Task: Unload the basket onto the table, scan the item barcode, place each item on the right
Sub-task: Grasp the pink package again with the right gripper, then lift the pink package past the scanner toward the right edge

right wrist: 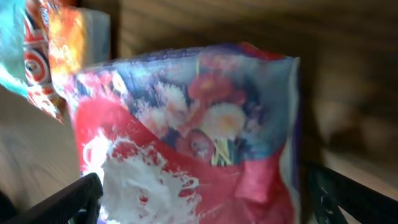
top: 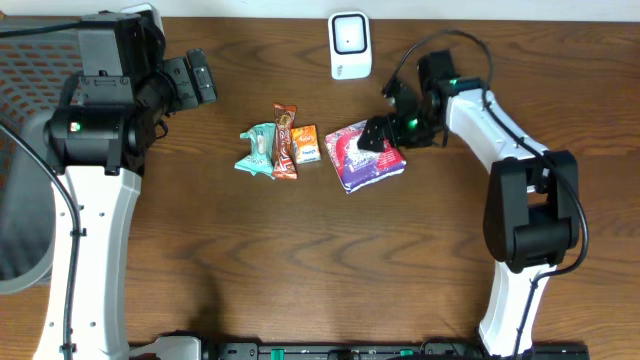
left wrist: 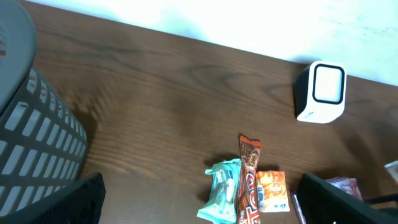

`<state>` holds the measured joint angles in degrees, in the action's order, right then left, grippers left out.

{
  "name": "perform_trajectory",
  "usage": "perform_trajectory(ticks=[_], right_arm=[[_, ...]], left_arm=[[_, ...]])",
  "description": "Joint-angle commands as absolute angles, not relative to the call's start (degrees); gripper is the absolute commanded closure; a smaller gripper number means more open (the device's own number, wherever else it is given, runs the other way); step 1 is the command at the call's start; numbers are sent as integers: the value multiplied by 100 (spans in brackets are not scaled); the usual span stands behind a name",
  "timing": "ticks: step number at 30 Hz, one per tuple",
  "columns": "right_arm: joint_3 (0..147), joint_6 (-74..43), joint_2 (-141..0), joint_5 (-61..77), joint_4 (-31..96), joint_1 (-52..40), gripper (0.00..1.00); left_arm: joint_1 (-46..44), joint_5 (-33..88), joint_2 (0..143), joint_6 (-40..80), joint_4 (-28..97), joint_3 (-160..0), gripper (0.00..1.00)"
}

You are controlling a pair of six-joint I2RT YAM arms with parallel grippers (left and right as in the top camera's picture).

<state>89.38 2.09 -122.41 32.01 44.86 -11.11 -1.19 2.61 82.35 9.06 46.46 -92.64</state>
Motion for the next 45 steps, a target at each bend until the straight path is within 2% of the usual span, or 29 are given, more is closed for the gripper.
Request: perform_trajectory(ticks=[1,2,5,6,8,9,20,25,31,38,42,45], right_arm=[[8493,395,-12261,3776,4215,-1170,6],[8396,392,-12261,3839,4134,-1192,14],[8226,373,-12261,3850,4036,-1243,50],[8215,298,-12261,3848,4025,-1243,58],[8217,-64,-12261,3848,3953,-1243,89],[8224,-263,-12261,3848,3905,-1243,99],[9577,-1870,-12167,3852,3618,-1074,99],[9961,-2368,-12167,3667,2150,-1059,99],[9957,-3638,-12202,1730,1044,-1144,99],[9959,-3944,-12682,1485,-926,-1544,99],[9963,-4473,-13072,1378,-1507,-1638,99],[9963,-4512,-13233,1146,-1468,-1638,99]], left_arm=[[-104,189,8267,930,4646,-9323,2],[-104,189,8267,930,4646,-9323,2],[-104,189,8267,930,4646,-9323,2],[-104,189,8267,930,4646,-9323,2],[-104,189,8267,930,4646,-9323,2],[-104,189,8267,930,4646,-9323,2],[-104,189,8267,930,4646,-9323,2],[-104,189,8267,930,4646,-9323,2],[-104,189,8267,930,4646,-9323,2],[-104,189,8267,930,4646,-9323,2],[-104,189,8267,930,4646,-9323,2],[-104,189,8267,930,4646,-9323,2]])
